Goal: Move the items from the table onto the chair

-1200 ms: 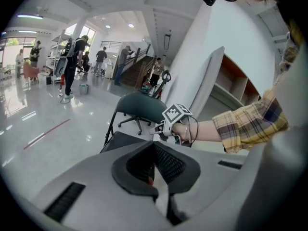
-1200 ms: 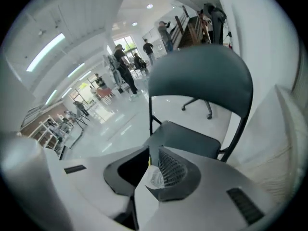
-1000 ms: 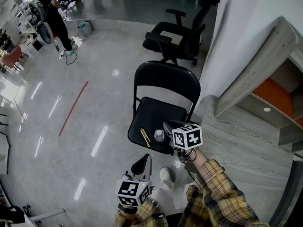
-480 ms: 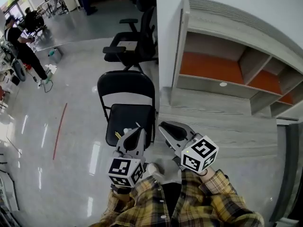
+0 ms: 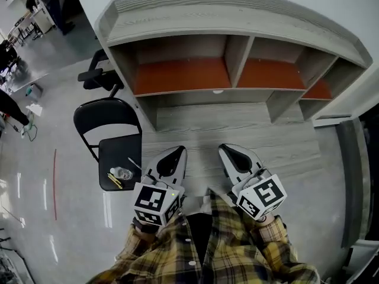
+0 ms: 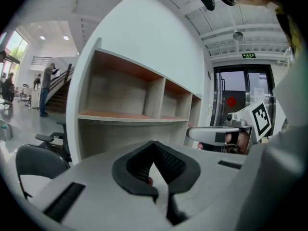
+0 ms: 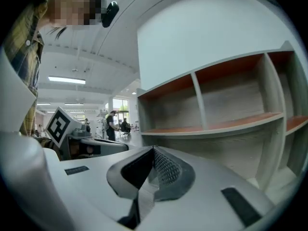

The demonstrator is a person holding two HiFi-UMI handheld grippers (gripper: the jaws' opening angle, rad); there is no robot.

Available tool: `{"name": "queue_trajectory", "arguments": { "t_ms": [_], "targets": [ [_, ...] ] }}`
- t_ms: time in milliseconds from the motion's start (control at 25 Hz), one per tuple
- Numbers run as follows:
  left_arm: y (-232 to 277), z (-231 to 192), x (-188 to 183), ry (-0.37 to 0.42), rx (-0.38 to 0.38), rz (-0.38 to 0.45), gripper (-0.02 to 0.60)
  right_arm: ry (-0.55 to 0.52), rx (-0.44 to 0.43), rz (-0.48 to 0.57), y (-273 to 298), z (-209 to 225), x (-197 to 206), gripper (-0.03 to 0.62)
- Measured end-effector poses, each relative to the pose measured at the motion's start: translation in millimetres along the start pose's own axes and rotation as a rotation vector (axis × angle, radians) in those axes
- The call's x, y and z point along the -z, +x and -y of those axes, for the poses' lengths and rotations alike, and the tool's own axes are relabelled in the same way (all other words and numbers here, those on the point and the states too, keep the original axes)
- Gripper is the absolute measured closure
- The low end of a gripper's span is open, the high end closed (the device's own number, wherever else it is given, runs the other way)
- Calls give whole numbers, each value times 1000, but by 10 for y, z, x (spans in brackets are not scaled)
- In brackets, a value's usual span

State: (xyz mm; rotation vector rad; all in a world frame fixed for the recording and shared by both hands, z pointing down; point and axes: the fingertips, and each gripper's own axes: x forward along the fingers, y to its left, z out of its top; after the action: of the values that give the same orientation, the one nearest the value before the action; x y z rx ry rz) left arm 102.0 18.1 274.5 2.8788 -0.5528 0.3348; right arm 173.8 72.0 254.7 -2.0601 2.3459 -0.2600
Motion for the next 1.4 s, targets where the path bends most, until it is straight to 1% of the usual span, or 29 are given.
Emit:
{"name": "queue_trajectory", "arguments": {
  "t_ms": [200,320,440,600,800,1160,1400],
  "targets": [
    [457,613,8,19,72,-21,578,70,115,-26,-568,735,128,576],
    [634,864,56,21,91,-37,578,102,158,-32,-818,1042,195,576],
    [739,1014,88,25,93,-43,577,107,179,-36,-959,1228,239,576],
    [777,1119,115,29,83,-47,577,120,180,-40,-1058,1272,267,576],
    [791,1166,135,37,60,-53,577,142,154,-49,-1070,1281,352,576],
    [672,1055,225,14,-15,-61,577,144,84,-87,-925,1204,461,577],
    [681,993,218,12,-32,-59,577,146,66,-100,-869,1191,487,577]
  ]
}}
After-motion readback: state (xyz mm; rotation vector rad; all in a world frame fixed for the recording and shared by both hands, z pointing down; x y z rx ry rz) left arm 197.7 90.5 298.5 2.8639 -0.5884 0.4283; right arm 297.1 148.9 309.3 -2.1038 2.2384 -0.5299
